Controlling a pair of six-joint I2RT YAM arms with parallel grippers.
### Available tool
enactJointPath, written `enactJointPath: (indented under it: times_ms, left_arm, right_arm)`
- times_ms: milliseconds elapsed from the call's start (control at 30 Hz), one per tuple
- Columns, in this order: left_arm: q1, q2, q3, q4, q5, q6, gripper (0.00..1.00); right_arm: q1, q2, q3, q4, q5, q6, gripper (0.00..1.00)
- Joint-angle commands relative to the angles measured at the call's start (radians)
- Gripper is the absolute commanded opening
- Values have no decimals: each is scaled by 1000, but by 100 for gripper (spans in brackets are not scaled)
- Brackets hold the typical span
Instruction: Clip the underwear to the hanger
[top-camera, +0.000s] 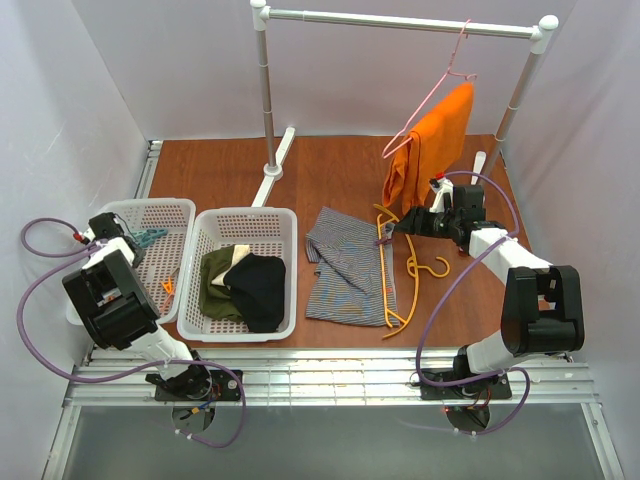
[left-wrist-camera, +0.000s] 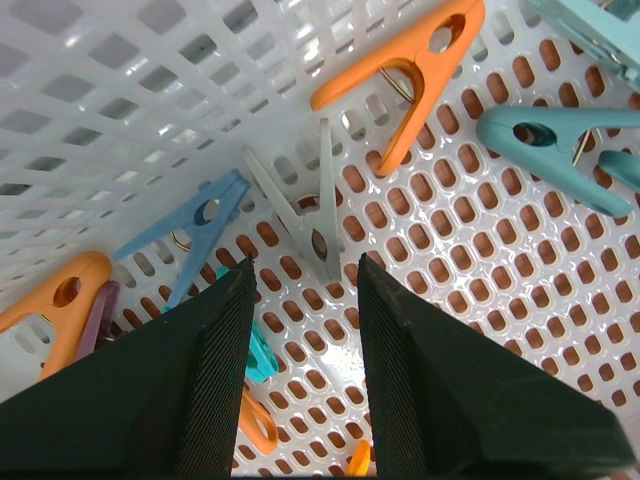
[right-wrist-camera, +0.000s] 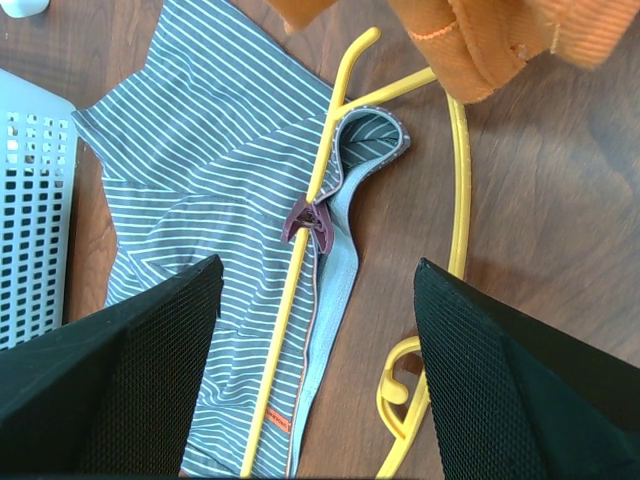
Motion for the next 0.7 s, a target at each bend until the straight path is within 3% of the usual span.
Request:
enactJointPath:
  times_ms: [0, 533, 667]
  left_arm:
    - [1, -45, -17, 29, -52, 10, 36]
    - [-22, 36, -21, 74, -74, 13, 27]
    - [-37, 47, -29, 83, -85, 18, 17]
  right_arm:
    - [-4, 0, 33, 5, -20, -4, 69]
    - [-4, 5, 34, 5, -30, -9, 68]
    - [-4, 0, 33, 5, -29, -11, 68]
